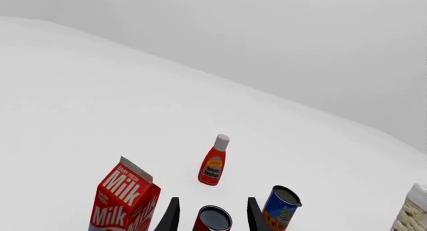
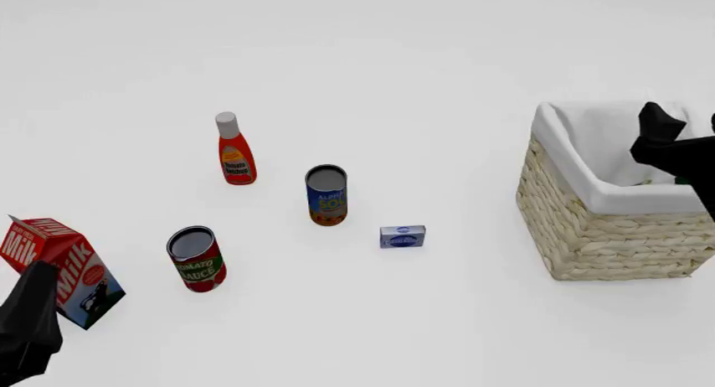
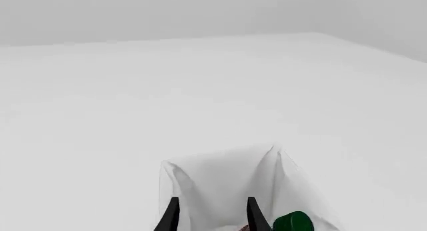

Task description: Pick the salad dressing and place it in the basket.

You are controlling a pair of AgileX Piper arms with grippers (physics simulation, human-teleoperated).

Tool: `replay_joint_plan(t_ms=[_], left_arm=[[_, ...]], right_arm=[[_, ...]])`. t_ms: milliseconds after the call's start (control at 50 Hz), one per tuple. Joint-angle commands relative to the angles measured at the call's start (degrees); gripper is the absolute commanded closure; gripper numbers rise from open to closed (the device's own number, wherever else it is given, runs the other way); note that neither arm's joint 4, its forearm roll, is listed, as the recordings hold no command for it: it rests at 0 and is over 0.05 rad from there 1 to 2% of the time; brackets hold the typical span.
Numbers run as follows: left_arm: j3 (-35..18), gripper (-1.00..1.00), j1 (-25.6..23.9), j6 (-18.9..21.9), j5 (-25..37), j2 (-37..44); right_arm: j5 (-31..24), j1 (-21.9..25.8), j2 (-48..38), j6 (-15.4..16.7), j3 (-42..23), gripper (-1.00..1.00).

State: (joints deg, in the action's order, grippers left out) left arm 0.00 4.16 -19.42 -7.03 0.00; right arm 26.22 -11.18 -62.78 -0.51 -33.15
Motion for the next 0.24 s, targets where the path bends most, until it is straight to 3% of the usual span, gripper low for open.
replay_joint_plan(t_ms=[20,240], left_arm=[[-0.01,-1.0,-0.09,12.96,0.43,0.02],[-0.01,-1.0,-0.35,13.01,0.2,0.02]], right_arm=[[-0.51,1.86,8.0,-2.81,6.24,-1.0],[-1.59,2.71,14.59,-6.48,11.73,-1.0]])
